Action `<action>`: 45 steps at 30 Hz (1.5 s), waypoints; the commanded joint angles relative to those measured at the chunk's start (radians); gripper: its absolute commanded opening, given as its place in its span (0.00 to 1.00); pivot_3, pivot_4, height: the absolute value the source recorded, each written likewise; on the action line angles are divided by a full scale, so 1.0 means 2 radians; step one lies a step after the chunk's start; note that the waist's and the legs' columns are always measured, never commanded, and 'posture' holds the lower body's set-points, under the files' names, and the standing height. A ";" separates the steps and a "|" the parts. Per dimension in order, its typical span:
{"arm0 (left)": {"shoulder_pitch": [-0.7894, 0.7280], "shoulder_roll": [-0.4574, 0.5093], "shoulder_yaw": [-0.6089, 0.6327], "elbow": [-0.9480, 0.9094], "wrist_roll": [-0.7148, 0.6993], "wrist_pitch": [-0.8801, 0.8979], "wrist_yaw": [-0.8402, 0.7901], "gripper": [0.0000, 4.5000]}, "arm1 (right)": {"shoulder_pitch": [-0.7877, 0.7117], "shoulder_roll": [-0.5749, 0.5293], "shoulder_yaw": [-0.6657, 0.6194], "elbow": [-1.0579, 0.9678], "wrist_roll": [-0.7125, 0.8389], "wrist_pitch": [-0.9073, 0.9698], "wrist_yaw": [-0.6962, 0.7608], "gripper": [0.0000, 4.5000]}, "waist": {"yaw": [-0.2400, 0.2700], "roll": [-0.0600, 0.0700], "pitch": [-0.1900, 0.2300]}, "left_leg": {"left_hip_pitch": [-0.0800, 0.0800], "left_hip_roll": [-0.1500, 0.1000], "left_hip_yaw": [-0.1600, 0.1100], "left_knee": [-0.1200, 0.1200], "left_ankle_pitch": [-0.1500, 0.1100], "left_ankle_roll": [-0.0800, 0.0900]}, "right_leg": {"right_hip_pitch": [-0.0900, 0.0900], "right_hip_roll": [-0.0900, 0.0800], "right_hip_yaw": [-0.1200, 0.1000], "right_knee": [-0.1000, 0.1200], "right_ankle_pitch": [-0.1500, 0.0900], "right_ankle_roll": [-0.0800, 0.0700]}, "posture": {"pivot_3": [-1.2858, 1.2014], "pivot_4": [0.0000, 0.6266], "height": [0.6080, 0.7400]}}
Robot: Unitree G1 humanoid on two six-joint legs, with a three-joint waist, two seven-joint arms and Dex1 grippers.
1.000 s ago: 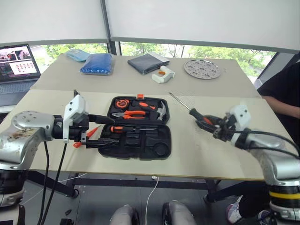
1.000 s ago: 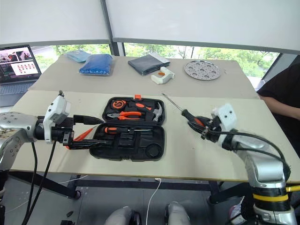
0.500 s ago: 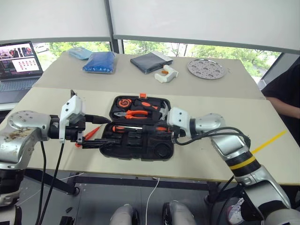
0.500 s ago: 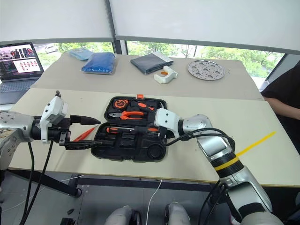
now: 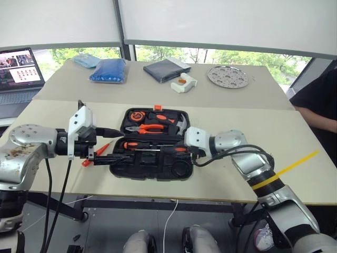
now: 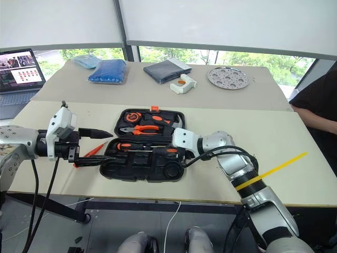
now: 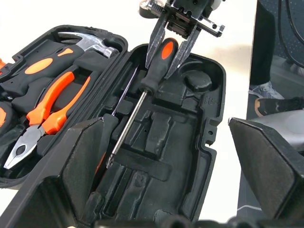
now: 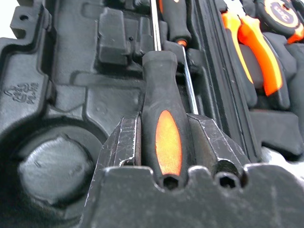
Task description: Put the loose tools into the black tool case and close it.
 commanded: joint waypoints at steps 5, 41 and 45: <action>-0.020 -0.001 -0.002 -0.005 0.002 -0.012 0.001 1.00 | -0.007 0.011 -0.031 -0.035 0.025 0.046 0.000 0.95 | 0.000 0.000 0.000 | 0.000 0.000 0.000 0.000 0.000 0.000 | 0.000 0.000 0.000 0.000 0.000 0.000 | 0.52 0.24 0.84; 0.013 -0.004 0.012 0.017 0.023 -0.036 0.021 1.00 | -0.027 0.083 -0.029 0.027 0.013 0.074 -0.029 0.01 | -0.001 0.000 0.000 | 0.003 0.000 0.001 -0.001 -0.001 -0.002 | 0.002 0.000 0.000 0.000 0.000 0.000 | 0.52 0.24 0.84; 0.043 -0.003 0.045 0.022 0.024 -0.030 0.052 1.00 | -0.035 0.071 -0.084 -0.042 0.089 0.162 -0.007 0.13 | -0.003 0.000 0.000 | 0.002 0.000 0.001 -0.001 0.000 -0.001 | 0.001 0.000 0.001 0.000 0.000 0.000 | 0.52 0.24 0.84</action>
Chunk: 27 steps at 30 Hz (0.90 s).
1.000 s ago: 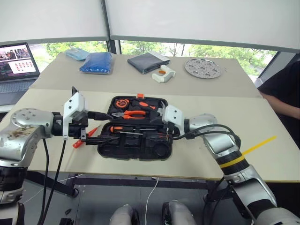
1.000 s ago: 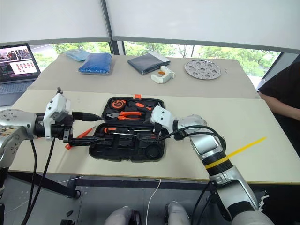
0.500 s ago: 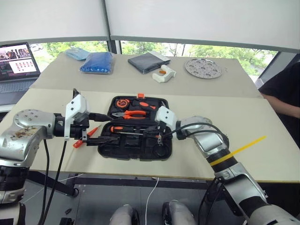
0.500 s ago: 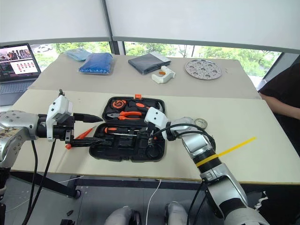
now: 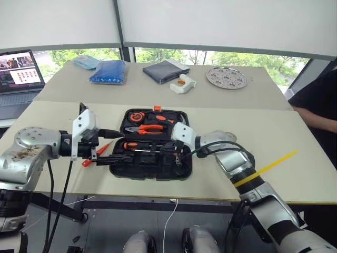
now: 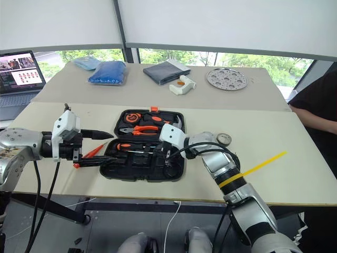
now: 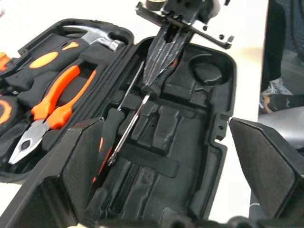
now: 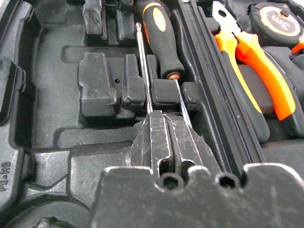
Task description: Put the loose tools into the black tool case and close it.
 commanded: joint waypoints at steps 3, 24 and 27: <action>0.083 -0.002 0.098 0.024 0.022 -0.014 0.072 1.00 | 0.005 -0.056 -0.087 -0.169 0.142 0.143 0.058 0.34 | 0.002 0.000 0.000 | -0.002 0.000 0.000 0.000 0.000 0.000 | -0.002 0.000 0.000 0.000 0.002 -0.004 | 0.52 0.24 0.84; 0.140 0.039 0.098 0.095 0.087 -0.001 0.095 1.00 | 0.082 -0.160 -0.120 -0.337 0.245 0.207 0.031 0.99 | 0.016 -0.001 0.000 | -0.002 0.001 -0.001 -0.003 -0.002 -0.008 | -0.004 -0.004 -0.001 -0.001 0.002 -0.003 | 0.52 0.24 0.84; 0.083 0.037 0.044 0.124 0.107 0.013 0.093 1.00 | 0.088 -0.161 -0.120 -0.347 0.248 0.206 0.021 0.99 | 0.015 -0.001 0.000 | -0.004 0.001 0.000 -0.003 -0.002 -0.007 | -0.005 -0.001 -0.002 -0.001 0.003 -0.006 | 0.52 0.24 0.84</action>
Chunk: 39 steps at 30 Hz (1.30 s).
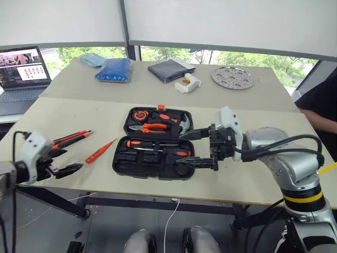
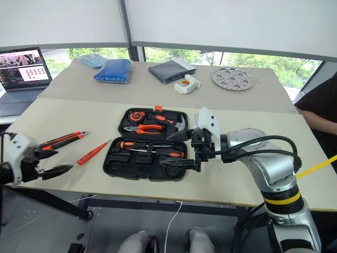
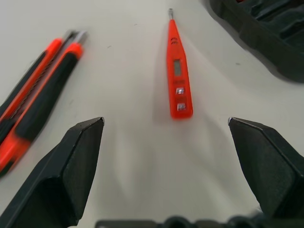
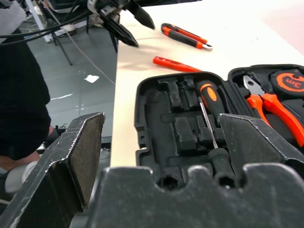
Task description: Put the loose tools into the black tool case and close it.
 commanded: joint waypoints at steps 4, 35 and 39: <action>-0.124 -0.007 -0.110 0.081 0.054 0.022 -0.001 1.00 | 0.017 -0.006 -0.011 -0.045 0.011 -0.011 -0.025 0.99 | -0.003 0.000 0.000 | -0.001 0.000 0.000 0.000 0.002 0.004 | -0.001 0.002 0.000 0.000 0.000 -0.001 | 0.52 0.24 0.84; -0.323 -0.077 -0.260 0.158 0.106 -0.225 -0.250 0.09 | 0.080 -0.068 -0.046 -0.087 0.051 -0.001 -0.066 1.00 | -0.003 -0.004 0.000 | -0.001 0.000 0.000 0.003 0.003 0.005 | 0.000 0.003 0.000 0.001 -0.001 0.002 | 0.52 0.24 0.84; -0.369 -0.110 -0.283 0.252 0.143 -0.292 -0.253 0.09 | 0.090 -0.063 -0.051 -0.094 0.058 0.005 -0.082 1.00 | -0.002 -0.004 0.000 | -0.001 0.001 0.000 0.004 0.003 0.005 | 0.000 0.005 0.000 0.001 -0.001 0.002 | 0.52 0.24 0.84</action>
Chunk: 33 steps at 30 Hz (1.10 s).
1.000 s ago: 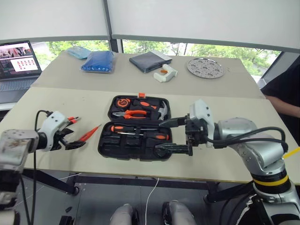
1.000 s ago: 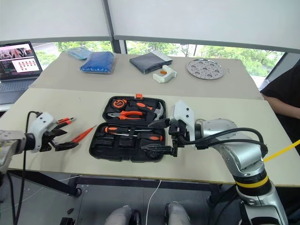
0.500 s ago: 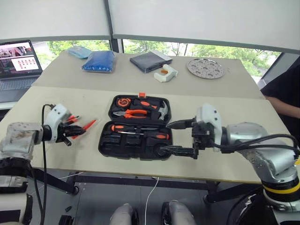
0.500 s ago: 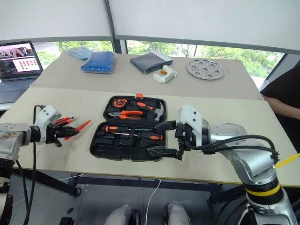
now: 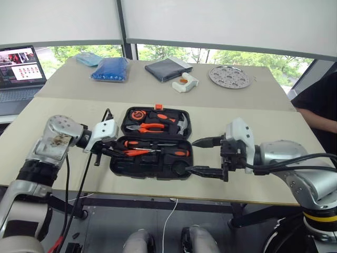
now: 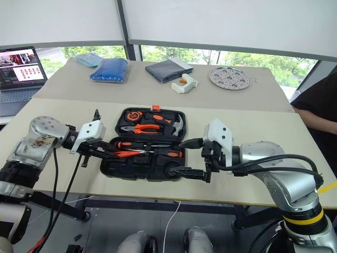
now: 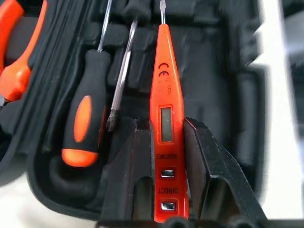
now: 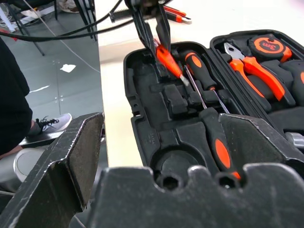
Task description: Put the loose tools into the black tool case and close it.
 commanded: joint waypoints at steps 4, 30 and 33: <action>-0.057 -0.026 -0.017 0.107 0.045 -0.102 -0.019 0.09 | 0.016 0.002 -0.021 -0.033 0.016 0.001 -0.025 1.00 | 0.000 0.000 0.000 | -0.001 0.000 0.000 0.001 0.000 0.001 | 0.000 0.000 0.000 0.000 0.000 0.000 | 0.52 0.24 0.84; -0.072 -0.021 -0.031 0.113 0.015 -0.074 -0.044 0.77 | 0.029 -0.003 -0.022 -0.033 0.021 -0.005 -0.047 1.00 | -0.004 0.000 0.000 | -0.001 0.001 0.000 0.004 -0.002 0.003 | 0.000 0.000 0.001 0.000 0.001 0.001 | 0.52 0.24 0.84; -0.077 -0.009 -0.025 0.103 -0.006 -0.050 -0.044 0.92 | 0.029 -0.003 -0.020 -0.030 0.019 -0.007 -0.044 1.00 | -0.004 0.000 0.000 | -0.001 0.001 0.000 0.004 -0.002 0.003 | 0.000 0.000 0.001 0.000 0.001 0.001 | 0.52 0.24 0.84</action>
